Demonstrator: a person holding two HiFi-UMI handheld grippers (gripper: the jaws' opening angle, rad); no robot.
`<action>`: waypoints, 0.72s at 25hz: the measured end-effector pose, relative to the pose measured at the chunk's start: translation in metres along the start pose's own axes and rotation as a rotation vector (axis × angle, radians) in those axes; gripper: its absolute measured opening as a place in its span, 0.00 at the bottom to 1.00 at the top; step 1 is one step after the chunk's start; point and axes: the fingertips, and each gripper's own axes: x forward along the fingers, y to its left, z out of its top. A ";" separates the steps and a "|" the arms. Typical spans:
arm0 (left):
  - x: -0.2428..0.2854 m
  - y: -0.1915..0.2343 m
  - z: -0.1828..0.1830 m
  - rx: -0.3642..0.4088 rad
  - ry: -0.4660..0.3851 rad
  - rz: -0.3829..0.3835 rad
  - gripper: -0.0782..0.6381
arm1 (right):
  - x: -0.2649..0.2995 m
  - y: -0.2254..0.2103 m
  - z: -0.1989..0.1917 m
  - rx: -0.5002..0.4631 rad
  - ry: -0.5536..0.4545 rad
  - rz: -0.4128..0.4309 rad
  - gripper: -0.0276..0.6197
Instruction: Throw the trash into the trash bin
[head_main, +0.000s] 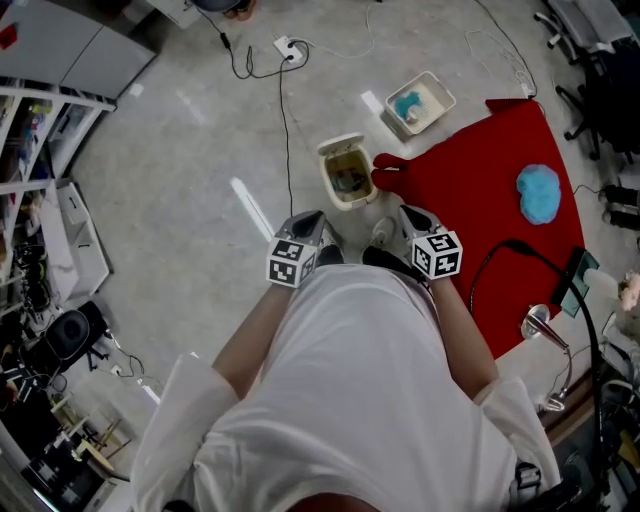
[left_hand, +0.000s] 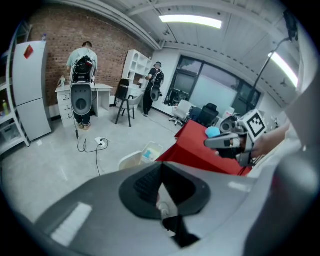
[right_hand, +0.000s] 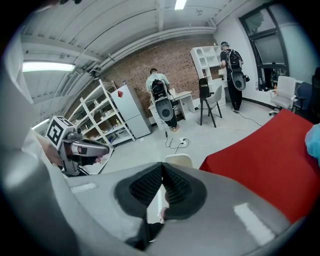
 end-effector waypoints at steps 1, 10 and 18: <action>0.001 -0.002 0.001 0.002 0.000 -0.002 0.12 | -0.002 -0.003 0.000 0.002 -0.001 -0.003 0.05; 0.014 -0.017 0.012 0.020 0.011 -0.017 0.12 | -0.023 -0.040 -0.002 0.045 -0.017 -0.070 0.05; 0.034 -0.032 0.013 0.013 0.032 -0.009 0.12 | -0.047 -0.098 -0.008 0.084 -0.019 -0.132 0.13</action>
